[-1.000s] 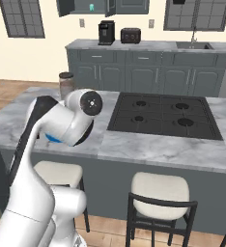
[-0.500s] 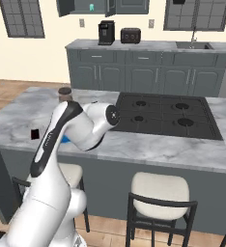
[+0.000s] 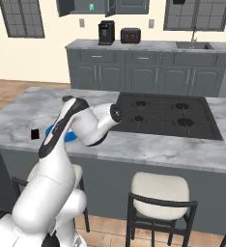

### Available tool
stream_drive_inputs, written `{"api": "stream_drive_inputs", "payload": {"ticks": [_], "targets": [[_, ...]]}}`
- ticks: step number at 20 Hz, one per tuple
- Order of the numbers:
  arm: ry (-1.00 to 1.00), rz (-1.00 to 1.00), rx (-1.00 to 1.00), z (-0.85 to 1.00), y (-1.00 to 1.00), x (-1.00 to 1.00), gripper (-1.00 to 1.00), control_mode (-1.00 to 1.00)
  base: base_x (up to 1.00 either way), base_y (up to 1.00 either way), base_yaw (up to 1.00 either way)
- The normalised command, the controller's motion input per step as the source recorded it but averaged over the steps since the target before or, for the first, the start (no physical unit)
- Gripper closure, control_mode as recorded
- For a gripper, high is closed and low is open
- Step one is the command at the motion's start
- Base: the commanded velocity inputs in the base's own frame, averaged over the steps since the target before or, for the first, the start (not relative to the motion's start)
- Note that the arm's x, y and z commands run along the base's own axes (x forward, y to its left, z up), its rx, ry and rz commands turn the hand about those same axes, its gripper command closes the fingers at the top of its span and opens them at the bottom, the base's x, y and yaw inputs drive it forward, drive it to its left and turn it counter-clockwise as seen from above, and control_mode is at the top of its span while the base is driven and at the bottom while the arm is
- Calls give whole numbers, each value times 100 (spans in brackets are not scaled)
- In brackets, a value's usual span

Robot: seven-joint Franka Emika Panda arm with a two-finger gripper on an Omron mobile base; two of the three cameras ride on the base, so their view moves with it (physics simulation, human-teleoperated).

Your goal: Take the cinnamon bottle from the cabinet and place it on the dining table, next to the plate with the cupcake. Then take the chocolate from the dining counter and place it on the cupcake plate.

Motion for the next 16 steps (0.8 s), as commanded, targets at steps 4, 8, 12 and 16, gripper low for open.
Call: {"api": "stream_drive_inputs", "payload": {"ticks": [4, 8, 12, 16], "targets": [[-19, 0, -16, -54, 5, 21, 100, -100, 0, 0, 0], [-5, 0, -7, -49, 8, 29, 100, -100, 0, 0, 0], [9, 1, 2, -29, 6, 43, 100, -100, 0, 0, 0], [26, 8, 10, -23, 0, 54, 100, -100, 0, 0, 0]]}}
